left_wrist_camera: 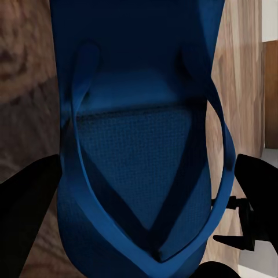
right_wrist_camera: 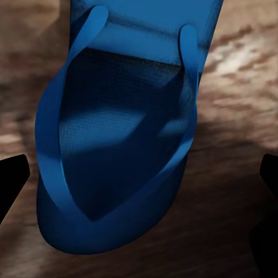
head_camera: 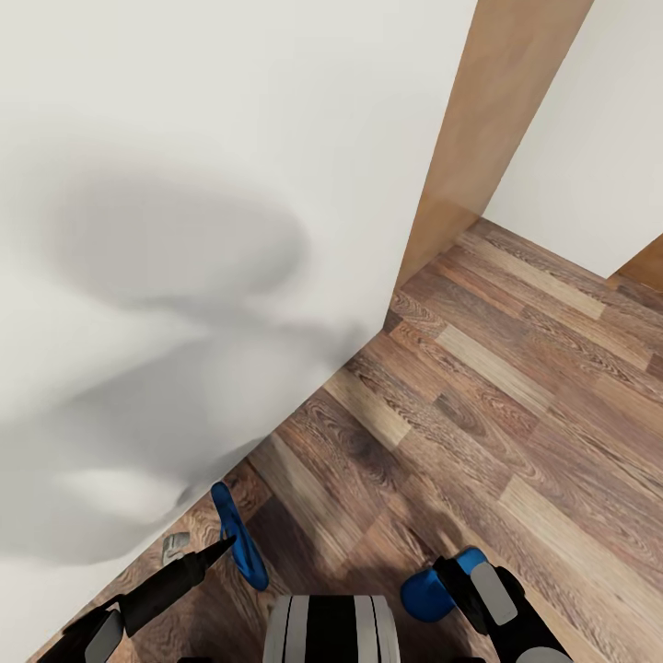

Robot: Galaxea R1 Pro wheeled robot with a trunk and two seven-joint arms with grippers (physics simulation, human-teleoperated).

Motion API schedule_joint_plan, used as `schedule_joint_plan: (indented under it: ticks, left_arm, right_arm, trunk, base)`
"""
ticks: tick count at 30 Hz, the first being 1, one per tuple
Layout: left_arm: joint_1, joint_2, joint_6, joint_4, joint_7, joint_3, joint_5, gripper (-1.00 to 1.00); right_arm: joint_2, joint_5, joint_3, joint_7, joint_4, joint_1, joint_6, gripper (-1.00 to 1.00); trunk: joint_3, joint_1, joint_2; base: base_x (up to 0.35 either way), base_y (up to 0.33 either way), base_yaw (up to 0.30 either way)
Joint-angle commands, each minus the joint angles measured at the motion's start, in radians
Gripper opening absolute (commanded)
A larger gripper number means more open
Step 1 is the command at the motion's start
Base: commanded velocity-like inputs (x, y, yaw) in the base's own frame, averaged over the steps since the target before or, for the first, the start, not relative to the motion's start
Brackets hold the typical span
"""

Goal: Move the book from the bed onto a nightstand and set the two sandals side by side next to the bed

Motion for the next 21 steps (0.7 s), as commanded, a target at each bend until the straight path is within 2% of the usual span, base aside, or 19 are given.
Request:
schedule_joint_plan:
  ticks: [1,21]
  left_arm:
    - [0.0,0.0,0.01,0.0,-0.004,0.002,0.003,-1.0]
    - [0.0,-0.001,0.009,0.0,-0.001,0.001,0.003,-1.0]
  right_arm:
    - [0.001,-0.009,-0.004,-0.007,-0.002,0.0,0.002,1.0]
    - [0.001,-0.009,-0.004,-0.007,-0.002,0.0,0.002,1.0]
  trunk:
    - [-0.001,0.0,0.0]
    - [-0.001,0.0,0.0]
  base:
    - [0.0,0.0,0.0]
    - [0.022,0.02,0.0]
